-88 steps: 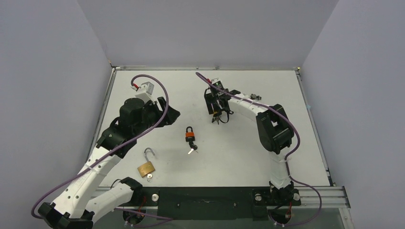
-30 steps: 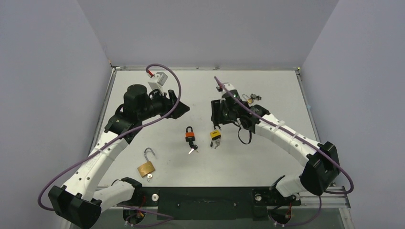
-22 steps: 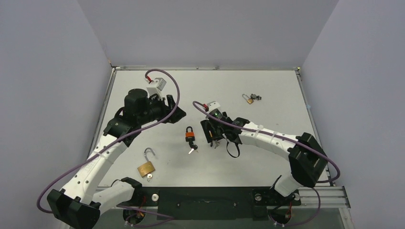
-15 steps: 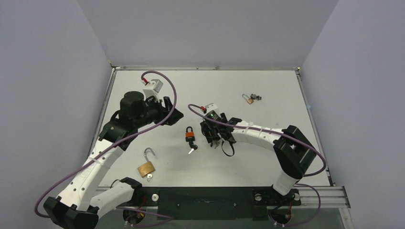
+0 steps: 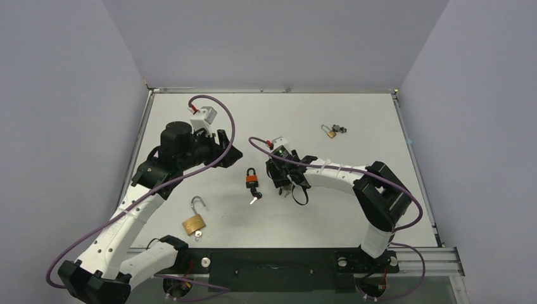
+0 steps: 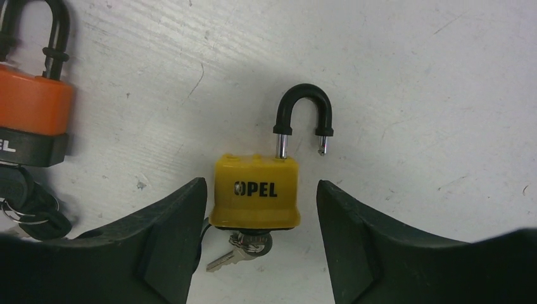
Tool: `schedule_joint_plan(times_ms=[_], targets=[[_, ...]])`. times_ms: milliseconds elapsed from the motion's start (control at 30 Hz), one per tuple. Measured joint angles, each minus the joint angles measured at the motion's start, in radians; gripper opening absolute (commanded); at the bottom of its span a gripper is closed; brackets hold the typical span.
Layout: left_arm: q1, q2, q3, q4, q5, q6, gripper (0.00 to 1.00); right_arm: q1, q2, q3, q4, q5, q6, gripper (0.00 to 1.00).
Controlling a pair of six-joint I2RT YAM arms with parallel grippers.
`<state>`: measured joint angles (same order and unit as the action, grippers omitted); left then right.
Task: Lock with the key
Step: Pick up the lock from the center of the board.
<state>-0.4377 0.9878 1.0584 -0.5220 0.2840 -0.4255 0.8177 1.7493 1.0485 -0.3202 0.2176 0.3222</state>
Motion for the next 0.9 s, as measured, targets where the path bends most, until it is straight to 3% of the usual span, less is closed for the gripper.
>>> schedule_joint_plan(times_ms=[100,300,367,467,500,700,900], targets=[[0.0,0.007,0.0,-0.002,0.0,0.002,0.57,-0.007,0.006,0.0,0.017,-0.009,0.0,0.59],[0.0,0.016,0.0,-0.006,0.0,0.005,0.58,-0.02,0.03,-0.018,0.045,-0.043,0.004,0.45],[0.0,0.019,0.0,-0.006,0.0,0.005,0.58,-0.026,0.03,-0.021,0.054,-0.05,0.005,0.34],[0.0,0.027,0.0,-0.006,0.0,0.005,0.58,-0.03,0.03,-0.023,0.063,-0.06,0.005,0.04],[0.0,0.031,0.0,-0.006,0.0,0.005,0.58,-0.032,0.029,-0.023,0.064,-0.064,0.005,0.01],[0.0,0.06,0.0,-0.002,0.008,0.005,0.57,-0.041,0.003,-0.033,0.048,-0.1,0.004,0.0],[0.0,0.088,0.0,0.03,0.067,0.029,0.57,-0.052,-0.203,-0.039,-0.038,-0.203,0.003,0.0]])
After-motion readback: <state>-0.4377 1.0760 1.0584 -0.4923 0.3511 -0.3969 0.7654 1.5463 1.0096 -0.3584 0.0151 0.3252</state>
